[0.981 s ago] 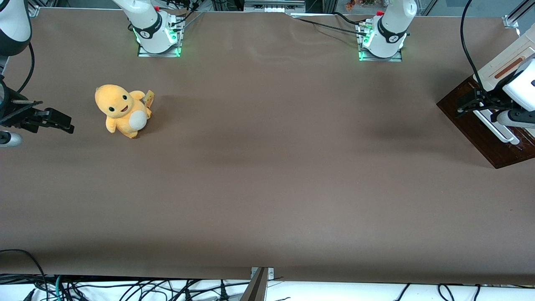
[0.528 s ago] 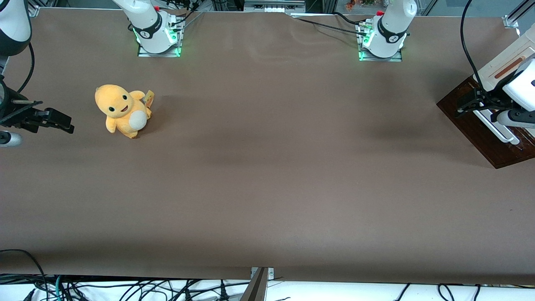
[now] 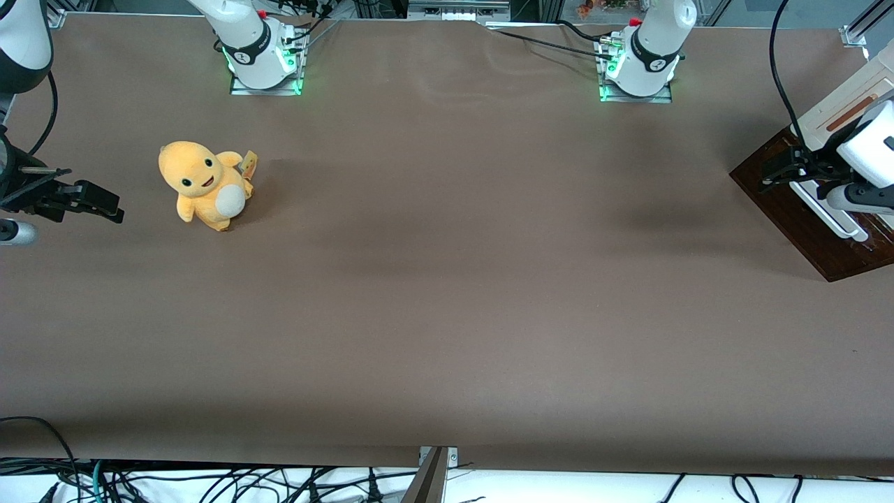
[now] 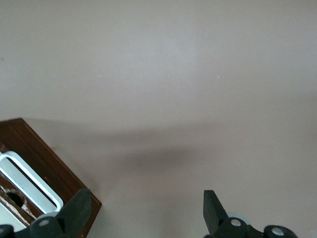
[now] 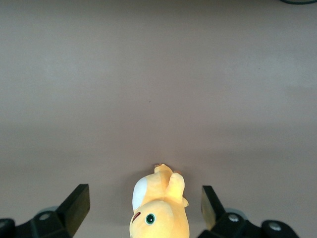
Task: Open lower drawer with left arm only
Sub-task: 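Lower the left gripper onto the white handle of the lower drawer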
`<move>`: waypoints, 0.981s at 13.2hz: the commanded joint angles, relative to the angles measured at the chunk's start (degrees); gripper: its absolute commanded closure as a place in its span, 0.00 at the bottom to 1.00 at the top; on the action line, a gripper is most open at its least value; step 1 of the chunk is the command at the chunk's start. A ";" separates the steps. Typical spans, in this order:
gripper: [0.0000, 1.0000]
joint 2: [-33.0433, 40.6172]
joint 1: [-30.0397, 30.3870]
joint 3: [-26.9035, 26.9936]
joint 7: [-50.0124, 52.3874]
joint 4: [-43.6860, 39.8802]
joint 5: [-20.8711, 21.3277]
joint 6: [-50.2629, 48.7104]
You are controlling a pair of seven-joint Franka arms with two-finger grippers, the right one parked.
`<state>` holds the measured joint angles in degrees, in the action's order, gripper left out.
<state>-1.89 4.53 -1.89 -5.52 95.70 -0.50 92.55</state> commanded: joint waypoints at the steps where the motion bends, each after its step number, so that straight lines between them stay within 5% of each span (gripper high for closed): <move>1: 0.00 -3.11 1.88 0.30 2.36 -0.16 0.76 -3.06; 13: 0.00 -24.47 2.85 0.39 10.25 -0.43 34.14 -9.31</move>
<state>-24.45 7.43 -1.42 2.44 96.46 29.70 85.27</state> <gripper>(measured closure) 0.000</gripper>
